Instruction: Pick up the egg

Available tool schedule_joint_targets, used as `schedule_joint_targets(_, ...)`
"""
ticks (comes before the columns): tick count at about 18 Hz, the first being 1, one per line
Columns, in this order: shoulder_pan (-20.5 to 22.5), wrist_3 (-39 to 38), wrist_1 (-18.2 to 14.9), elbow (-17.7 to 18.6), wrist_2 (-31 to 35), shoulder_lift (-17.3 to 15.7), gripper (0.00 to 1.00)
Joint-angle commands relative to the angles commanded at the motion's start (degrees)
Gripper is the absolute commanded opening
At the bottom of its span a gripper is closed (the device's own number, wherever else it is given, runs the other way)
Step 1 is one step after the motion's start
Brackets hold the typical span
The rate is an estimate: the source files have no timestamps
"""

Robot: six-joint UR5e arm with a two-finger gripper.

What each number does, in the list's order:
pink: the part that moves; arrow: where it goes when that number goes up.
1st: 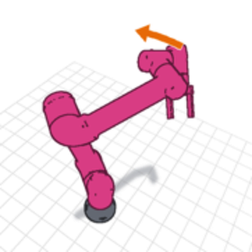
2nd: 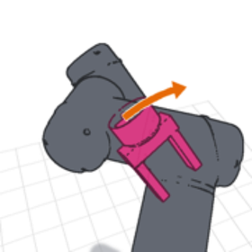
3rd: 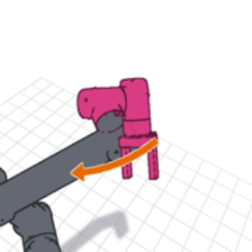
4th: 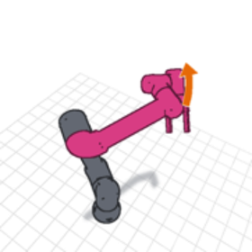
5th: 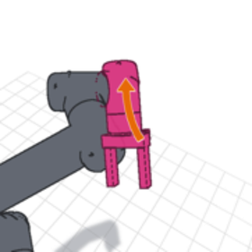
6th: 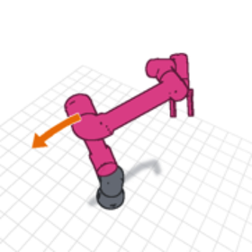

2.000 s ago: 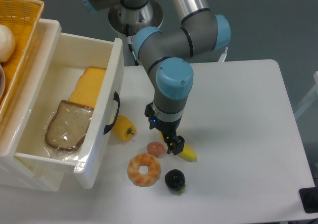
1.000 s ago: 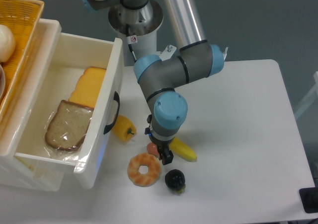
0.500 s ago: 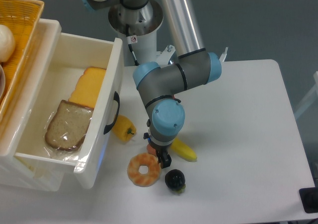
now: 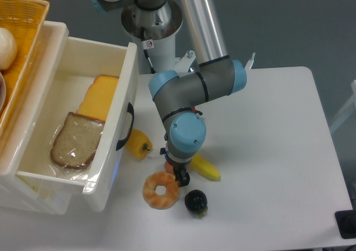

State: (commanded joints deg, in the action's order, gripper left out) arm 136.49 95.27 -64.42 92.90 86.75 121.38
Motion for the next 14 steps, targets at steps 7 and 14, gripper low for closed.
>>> schedule_joint_targets(7, 0.0, -0.7, -0.09, 0.0, 0.35, -0.09, 0.63)
schedule_joint_targets(14, 0.0, -0.44, -0.09, 0.0, 2.29, -0.09, 0.45)
